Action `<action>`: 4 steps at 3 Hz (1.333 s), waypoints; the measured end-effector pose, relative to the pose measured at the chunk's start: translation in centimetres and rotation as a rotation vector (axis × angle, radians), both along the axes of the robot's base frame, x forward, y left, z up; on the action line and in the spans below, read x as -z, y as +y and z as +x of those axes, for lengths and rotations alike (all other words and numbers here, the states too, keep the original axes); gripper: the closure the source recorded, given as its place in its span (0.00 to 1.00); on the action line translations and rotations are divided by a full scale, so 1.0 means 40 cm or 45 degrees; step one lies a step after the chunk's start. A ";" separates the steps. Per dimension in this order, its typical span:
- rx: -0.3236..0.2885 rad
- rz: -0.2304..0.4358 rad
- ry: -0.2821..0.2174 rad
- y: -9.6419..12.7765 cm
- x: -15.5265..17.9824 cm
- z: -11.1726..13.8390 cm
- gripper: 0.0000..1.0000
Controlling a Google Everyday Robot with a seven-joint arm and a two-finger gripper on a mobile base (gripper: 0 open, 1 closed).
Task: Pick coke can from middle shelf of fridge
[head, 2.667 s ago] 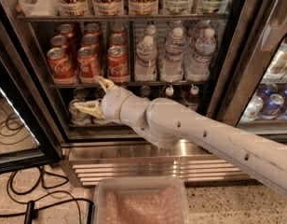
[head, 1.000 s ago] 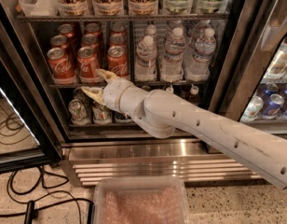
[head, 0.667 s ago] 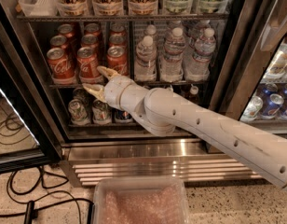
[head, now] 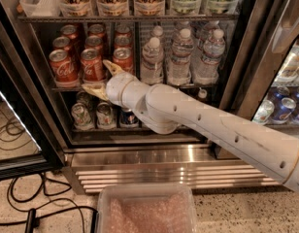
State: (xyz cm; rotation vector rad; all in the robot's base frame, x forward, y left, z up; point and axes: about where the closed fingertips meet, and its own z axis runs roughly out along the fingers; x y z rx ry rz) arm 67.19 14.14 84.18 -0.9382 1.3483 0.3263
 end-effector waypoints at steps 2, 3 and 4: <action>-0.021 -0.040 0.044 0.082 0.040 0.070 0.43; -0.017 -0.036 0.048 0.083 0.042 0.077 0.60; -0.017 -0.036 0.048 0.083 0.042 0.077 0.83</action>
Offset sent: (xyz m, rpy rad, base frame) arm 0.0139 0.0222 0.0002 -0.0085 0.0018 0.0247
